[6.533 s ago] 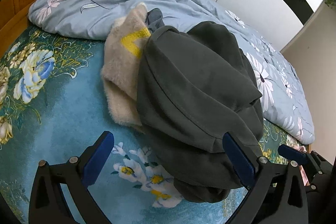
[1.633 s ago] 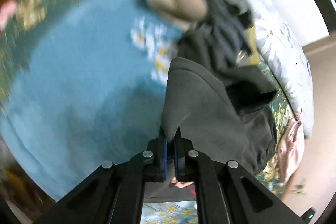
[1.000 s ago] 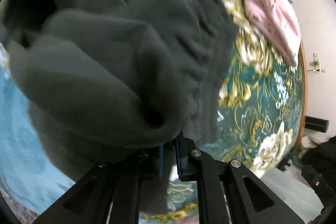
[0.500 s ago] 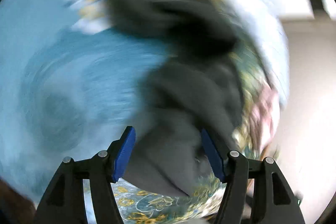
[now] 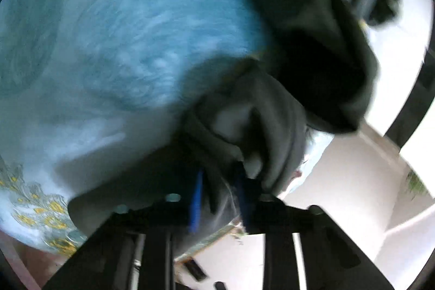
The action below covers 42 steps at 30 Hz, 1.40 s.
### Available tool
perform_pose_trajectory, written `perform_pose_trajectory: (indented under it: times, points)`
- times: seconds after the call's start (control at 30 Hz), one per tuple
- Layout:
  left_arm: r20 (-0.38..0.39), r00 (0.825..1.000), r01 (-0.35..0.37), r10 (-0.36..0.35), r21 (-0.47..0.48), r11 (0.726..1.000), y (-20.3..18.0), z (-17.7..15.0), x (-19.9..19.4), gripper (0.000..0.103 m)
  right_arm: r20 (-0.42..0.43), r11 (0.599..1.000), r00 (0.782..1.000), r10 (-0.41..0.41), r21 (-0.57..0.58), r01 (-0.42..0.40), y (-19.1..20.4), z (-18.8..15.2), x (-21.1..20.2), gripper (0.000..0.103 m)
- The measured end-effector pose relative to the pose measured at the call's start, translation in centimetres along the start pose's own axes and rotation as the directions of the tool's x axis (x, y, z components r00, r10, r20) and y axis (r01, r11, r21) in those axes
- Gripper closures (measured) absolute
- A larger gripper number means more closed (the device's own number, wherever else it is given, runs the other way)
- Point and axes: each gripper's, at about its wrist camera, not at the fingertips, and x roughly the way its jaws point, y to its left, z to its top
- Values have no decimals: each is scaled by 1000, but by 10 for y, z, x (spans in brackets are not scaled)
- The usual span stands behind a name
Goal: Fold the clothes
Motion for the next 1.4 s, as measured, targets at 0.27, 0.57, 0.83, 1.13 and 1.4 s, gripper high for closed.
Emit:
perform_pose_trajectory:
  times: [0.27, 0.57, 0.83, 1.13, 1.4]
  points:
    - [323, 945, -181, 54, 378, 908, -66, -1, -127, 92, -10, 997, 998, 69, -38, -69, 43, -1, 10, 99]
    - [666, 728, -415, 163, 239, 878, 4, 57, -291, 92, -67, 989, 987, 146, -25, -148, 78, -26, 42, 99]
    - [610, 740, -371, 284, 17, 928, 58, 83, -279, 92, -37, 968, 977, 211, 148, -204, 41, -30, 73, 92]
    - [633, 699, -455, 331, 37, 890, 30, 77, -282, 92, -75, 872, 943, 325, 409, -268, -6, -28, 167, 62]
    - [657, 669, -511, 349, 65, 857, 19, 67, -276, 92, -48, 861, 947, 316, 434, -265, 3, -32, 172, 85]
